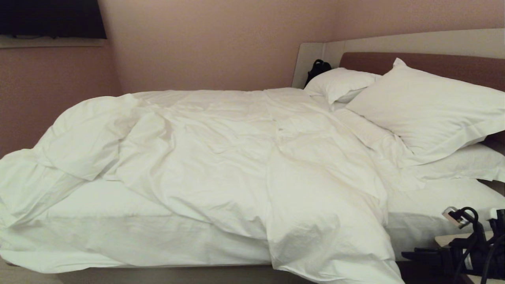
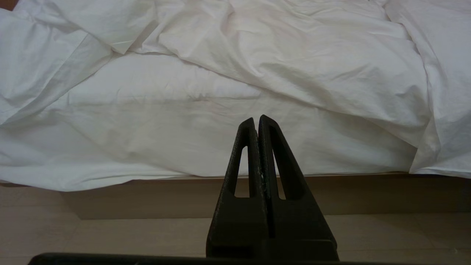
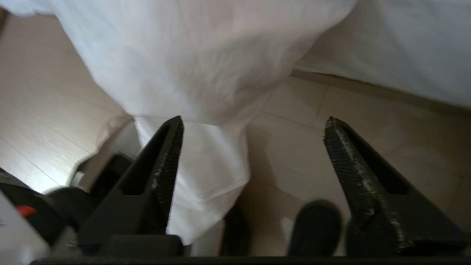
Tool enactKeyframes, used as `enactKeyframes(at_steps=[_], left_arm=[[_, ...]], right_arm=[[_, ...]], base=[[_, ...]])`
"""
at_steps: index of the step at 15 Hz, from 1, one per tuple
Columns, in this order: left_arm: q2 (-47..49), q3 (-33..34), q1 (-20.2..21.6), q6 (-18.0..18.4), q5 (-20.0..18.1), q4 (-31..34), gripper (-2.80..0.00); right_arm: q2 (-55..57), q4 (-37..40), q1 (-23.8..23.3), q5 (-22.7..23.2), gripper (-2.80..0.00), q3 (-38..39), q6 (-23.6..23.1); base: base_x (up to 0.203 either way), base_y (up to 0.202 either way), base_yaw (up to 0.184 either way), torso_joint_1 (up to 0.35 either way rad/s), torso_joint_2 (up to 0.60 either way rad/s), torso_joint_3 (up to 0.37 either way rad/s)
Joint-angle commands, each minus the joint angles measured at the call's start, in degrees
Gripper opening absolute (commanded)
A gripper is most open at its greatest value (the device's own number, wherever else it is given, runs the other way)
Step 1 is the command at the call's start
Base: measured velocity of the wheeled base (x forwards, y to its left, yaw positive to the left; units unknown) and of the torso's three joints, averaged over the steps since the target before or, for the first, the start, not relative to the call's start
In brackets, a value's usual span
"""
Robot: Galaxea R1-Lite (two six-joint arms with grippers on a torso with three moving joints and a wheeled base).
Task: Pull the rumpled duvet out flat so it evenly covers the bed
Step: Flatten the corners of the folded blanket
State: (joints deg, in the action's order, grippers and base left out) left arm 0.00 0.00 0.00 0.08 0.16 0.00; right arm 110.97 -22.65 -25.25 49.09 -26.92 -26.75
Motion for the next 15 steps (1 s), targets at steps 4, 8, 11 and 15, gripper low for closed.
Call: enactKeyframes(at_steps=[4,8,11,15], left_arm=[[0.00,0.00,0.00,0.00,0.02,-0.05,-2.80],[0.00,0.00,0.00,0.00,0.02,-0.09,-2.80],[0.00,0.00,0.00,0.00,0.02,0.00,-2.80],[0.00,0.00,0.00,0.00,0.02,0.00,-2.80]], right_arm=[[3.73,-0.03,0.77,0.57,0.00,-0.59,-7.31],[3.65,0.04,2.88,0.64,0.00,-0.38,-7.34],[3.02,3.14,4.42,0.92,0.00,-0.51,-7.35],[2.35,7.40,6.35,1.26,0.00,-2.03,-6.95]], base=[[0.000,0.000,0.000,0.000,0.00,0.000],[0.000,0.000,0.000,0.000,0.00,0.000],[0.000,0.000,0.000,0.000,0.00,0.000],[0.000,0.000,0.000,0.000,0.00,0.000]])
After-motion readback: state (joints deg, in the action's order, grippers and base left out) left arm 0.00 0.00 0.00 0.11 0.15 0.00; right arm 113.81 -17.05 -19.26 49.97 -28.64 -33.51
